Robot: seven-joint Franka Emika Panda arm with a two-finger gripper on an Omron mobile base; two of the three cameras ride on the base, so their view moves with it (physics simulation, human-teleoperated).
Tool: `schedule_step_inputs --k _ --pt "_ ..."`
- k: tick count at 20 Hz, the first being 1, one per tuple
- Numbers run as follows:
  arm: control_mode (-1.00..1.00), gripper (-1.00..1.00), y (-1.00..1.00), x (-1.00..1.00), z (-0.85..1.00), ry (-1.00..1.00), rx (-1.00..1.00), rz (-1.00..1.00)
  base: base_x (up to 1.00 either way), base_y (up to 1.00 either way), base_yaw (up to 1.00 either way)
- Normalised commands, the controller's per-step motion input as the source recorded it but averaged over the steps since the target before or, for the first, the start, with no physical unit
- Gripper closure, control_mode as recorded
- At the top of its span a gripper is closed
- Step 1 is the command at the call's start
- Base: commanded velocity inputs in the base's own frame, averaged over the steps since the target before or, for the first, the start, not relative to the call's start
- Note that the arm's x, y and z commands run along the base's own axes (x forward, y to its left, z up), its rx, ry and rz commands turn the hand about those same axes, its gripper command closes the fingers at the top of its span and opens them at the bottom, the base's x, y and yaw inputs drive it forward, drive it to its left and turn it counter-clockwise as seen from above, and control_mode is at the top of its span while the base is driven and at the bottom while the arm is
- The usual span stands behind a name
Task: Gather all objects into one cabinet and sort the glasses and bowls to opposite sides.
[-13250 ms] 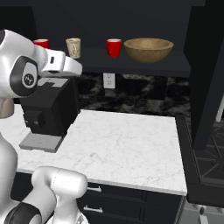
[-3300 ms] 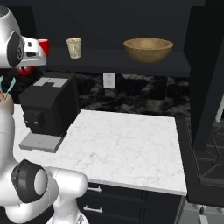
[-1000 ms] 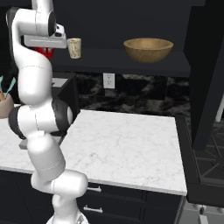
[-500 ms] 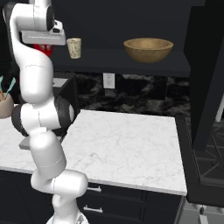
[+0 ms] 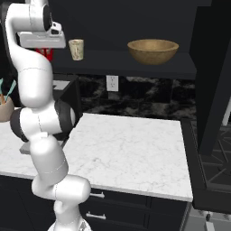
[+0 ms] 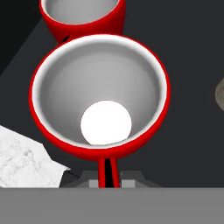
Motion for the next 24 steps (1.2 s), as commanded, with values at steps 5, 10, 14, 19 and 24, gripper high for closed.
schedule_step_inputs --k 5,10,14,19,24 --pt "-1.00 1.00 -0.01 0.04 -0.17 0.00 0.00 0.00 0.00 0.00 0.00" --pt "-1.00 1.00 -0.08 0.10 -0.06 0.00 0.00 -0.02 0.00 0.00 0.00" --pt "-1.00 1.00 -0.02 0.18 -0.03 0.00 0.00 -0.03 0.00 0.00 0.00" --pt "-1.00 1.00 0.00 0.18 0.00 0.00 0.00 -0.04 0.00 0.00 0.00" --pt "-1.00 1.00 0.00 0.22 0.00 0.00 0.00 -0.03 0.00 0.00 0.00"
